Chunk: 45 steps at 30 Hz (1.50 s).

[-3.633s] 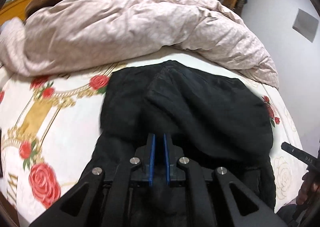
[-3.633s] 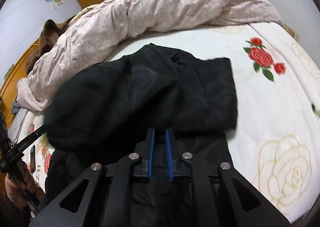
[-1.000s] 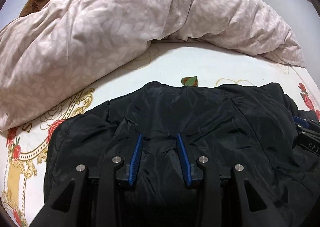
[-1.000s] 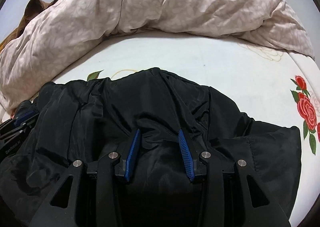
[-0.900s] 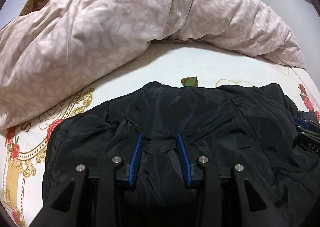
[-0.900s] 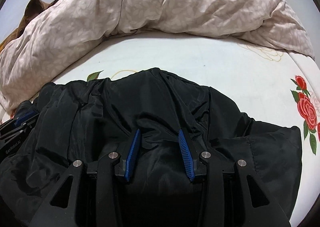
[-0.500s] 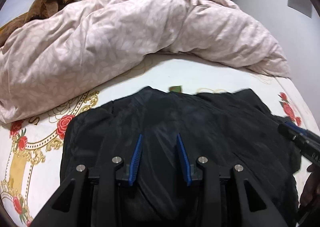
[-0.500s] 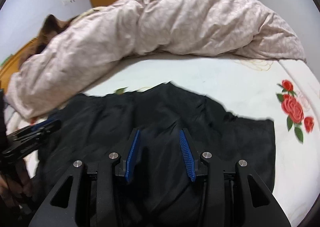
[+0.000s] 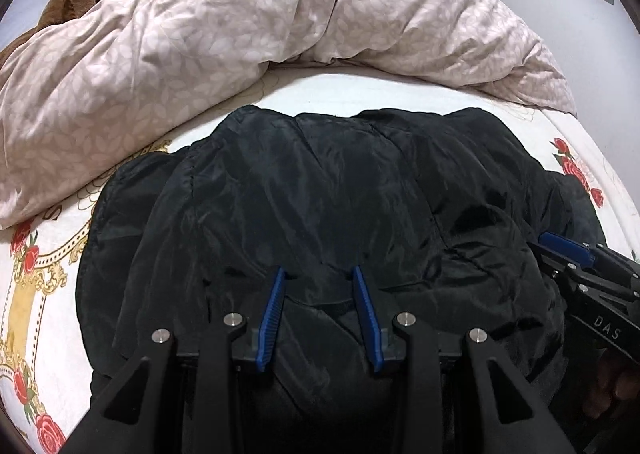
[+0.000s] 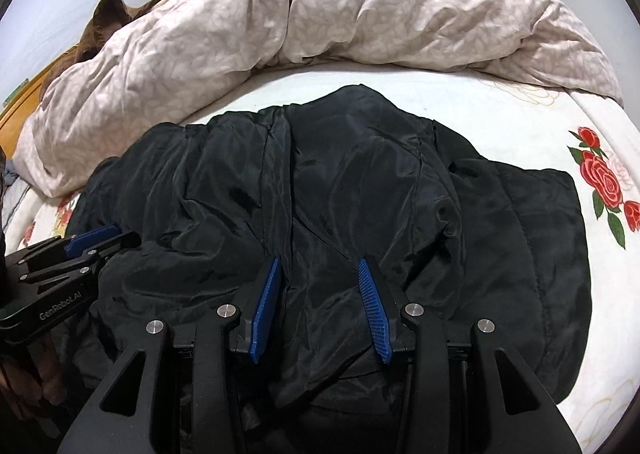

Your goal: Fold large clothes

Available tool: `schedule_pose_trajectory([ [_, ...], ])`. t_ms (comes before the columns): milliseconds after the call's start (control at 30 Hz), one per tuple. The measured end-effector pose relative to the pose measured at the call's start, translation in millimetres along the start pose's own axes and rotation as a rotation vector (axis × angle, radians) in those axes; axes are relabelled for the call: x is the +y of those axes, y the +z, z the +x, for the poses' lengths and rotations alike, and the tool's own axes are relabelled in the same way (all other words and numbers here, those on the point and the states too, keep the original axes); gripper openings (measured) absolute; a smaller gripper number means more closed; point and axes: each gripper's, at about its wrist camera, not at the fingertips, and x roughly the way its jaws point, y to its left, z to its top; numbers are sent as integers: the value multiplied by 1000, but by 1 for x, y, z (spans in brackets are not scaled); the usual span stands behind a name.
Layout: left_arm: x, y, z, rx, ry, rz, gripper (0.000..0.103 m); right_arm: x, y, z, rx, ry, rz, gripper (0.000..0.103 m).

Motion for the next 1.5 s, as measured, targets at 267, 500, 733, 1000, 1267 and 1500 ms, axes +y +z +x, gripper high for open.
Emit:
schedule_pose_trajectory([
  [267, 8, 1, -26, 2, -39, -31, 38, 4, 9, -19, 13, -5, 18, 42],
  [500, 5, -33, -61, 11, -103, -49, 38, 21, -18, -58, 18, 6, 26, 42],
  [733, -5, -49, -21, 94, -74, -46, 38, 28, -38, -22, 122, -33, -1, 42],
  [1000, -8, -45, -4, 90, -50, -33, 38, 27, -36, -7, 122, -51, -8, 42],
  [1267, -10, -49, -4, 82, -45, -26, 38, 29, -37, -4, 121, -54, -17, 42],
  [1500, -7, -44, -17, 99, -53, -54, 38, 27, -32, -20, 134, -40, 9, 43],
])
